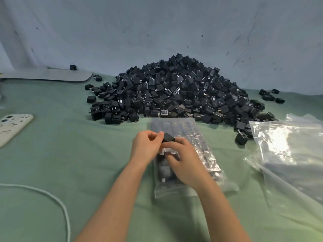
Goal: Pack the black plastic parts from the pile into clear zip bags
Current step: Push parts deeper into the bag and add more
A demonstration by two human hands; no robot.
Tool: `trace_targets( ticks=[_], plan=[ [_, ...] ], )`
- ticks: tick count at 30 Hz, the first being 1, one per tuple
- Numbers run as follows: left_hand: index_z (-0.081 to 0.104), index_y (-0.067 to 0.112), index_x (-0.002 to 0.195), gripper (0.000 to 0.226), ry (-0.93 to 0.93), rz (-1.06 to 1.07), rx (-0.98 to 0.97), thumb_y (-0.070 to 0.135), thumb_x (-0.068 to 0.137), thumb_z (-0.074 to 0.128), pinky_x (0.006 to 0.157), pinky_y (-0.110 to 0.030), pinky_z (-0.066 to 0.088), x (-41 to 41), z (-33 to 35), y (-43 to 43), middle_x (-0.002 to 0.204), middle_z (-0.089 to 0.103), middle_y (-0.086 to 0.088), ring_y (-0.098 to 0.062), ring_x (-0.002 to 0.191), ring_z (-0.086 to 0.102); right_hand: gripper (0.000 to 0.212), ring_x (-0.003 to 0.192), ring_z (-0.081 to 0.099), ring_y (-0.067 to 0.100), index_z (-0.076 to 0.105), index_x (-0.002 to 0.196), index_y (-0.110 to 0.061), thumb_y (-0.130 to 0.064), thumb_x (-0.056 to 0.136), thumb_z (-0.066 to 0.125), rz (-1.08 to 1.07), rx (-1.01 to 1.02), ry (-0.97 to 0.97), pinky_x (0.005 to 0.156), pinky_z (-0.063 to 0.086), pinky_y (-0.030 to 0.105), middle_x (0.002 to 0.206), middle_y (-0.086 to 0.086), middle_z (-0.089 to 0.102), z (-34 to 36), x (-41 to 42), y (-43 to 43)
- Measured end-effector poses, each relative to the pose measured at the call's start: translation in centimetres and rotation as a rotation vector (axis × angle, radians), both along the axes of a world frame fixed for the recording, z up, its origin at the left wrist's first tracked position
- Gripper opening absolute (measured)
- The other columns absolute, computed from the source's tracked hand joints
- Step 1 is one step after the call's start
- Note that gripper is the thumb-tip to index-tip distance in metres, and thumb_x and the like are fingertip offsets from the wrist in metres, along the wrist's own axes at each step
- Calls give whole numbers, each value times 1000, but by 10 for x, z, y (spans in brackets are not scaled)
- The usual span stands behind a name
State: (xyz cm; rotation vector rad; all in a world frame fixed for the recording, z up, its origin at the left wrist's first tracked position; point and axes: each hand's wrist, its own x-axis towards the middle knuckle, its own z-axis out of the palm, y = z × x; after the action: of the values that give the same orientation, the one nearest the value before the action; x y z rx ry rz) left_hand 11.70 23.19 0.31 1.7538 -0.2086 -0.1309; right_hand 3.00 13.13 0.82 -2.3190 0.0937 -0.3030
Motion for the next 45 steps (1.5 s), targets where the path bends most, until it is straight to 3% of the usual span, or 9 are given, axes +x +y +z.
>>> trace_targets(
  ticks=[6, 9, 13, 18, 23, 30, 34, 40, 45],
  plan=[
    [65, 25, 94, 14, -364, -251, 209, 36, 85, 66, 79, -13, 46, -60, -4, 10, 92, 65, 12, -6, 89, 60, 42, 90, 58, 16, 64, 113, -34, -1, 89, 53, -252, 338, -189, 79, 47, 21, 103, -2, 67, -4, -56, -23],
    [61, 29, 109, 38, -624, -417, 554, 51, 78, 67, 95, -23, 34, -79, -13, 14, 109, 52, 10, -9, 104, 43, 39, 91, 62, 24, 66, 111, -29, 1, 90, 52, -327, 488, -226, 86, 50, 30, 99, 5, 70, -7, -78, -29],
    [52, 27, 117, 38, -786, -440, 799, 47, 85, 57, 98, -28, 27, -92, -20, 11, 116, 43, 8, -14, 109, 37, 37, 81, 57, 12, 67, 106, -29, 1, 91, 53, -331, 564, -294, 78, 46, 18, 91, -3, 66, -7, -94, -25],
    [57, 19, 99, 11, -777, -310, 631, 25, 93, 51, 82, -30, 41, -94, -11, 8, 99, 54, 3, -18, 95, 51, 34, 73, 50, 15, 69, 94, -33, -3, 92, 54, -251, 559, -288, 68, 43, 23, 91, 25, 62, 2, -109, -21],
    [58, 17, 93, 5, -800, -215, 509, 21, 93, 54, 74, -28, 42, -91, 2, 6, 94, 55, 4, -16, 91, 52, 28, 51, 42, 3, 68, 88, -35, -9, 90, 58, -255, 327, -184, 52, 32, 11, 59, -10, 55, 7, -122, -26],
    [61, 12, 91, 7, -916, -132, 488, 18, 91, 57, 66, -39, 47, -101, 10, 5, 93, 57, -1, -23, 87, 55, 40, 113, 47, 13, 62, 122, -30, -8, 89, 55, -174, -149, -94, 97, 33, 18, 118, -2, 55, -12, -106, 1],
    [59, 12, 85, 6, -966, -120, 495, 16, 88, 59, 58, -33, 43, -107, 9, 10, 88, 56, -1, -24, 80, 54, 24, 106, 54, 33, 67, 102, -6, -8, 88, 47, -155, -354, -90, 88, 37, 34, 103, 16, 63, -23, -67, 4],
    [59, 11, 83, 13, -1020, -159, 463, 17, 85, 48, 63, -30, 41, -113, 5, 15, 86, 57, -2, -25, 74, 53, 42, 144, 16, 25, 29, 143, -42, -33, 102, 33, -78, -476, 318, 118, 13, 40, 159, 4, 13, -5, 19, -18],
    [61, 9, 82, 8, -1073, -230, 434, 11, 87, 55, 62, -37, 47, -116, 5, 24, 86, 57, -3, -25, 72, 51, 44, 145, 16, 30, 29, 145, -41, -42, 101, 31, -65, -500, 223, 118, 9, 49, 157, 14, 20, -8, 44, -15]
  ],
)
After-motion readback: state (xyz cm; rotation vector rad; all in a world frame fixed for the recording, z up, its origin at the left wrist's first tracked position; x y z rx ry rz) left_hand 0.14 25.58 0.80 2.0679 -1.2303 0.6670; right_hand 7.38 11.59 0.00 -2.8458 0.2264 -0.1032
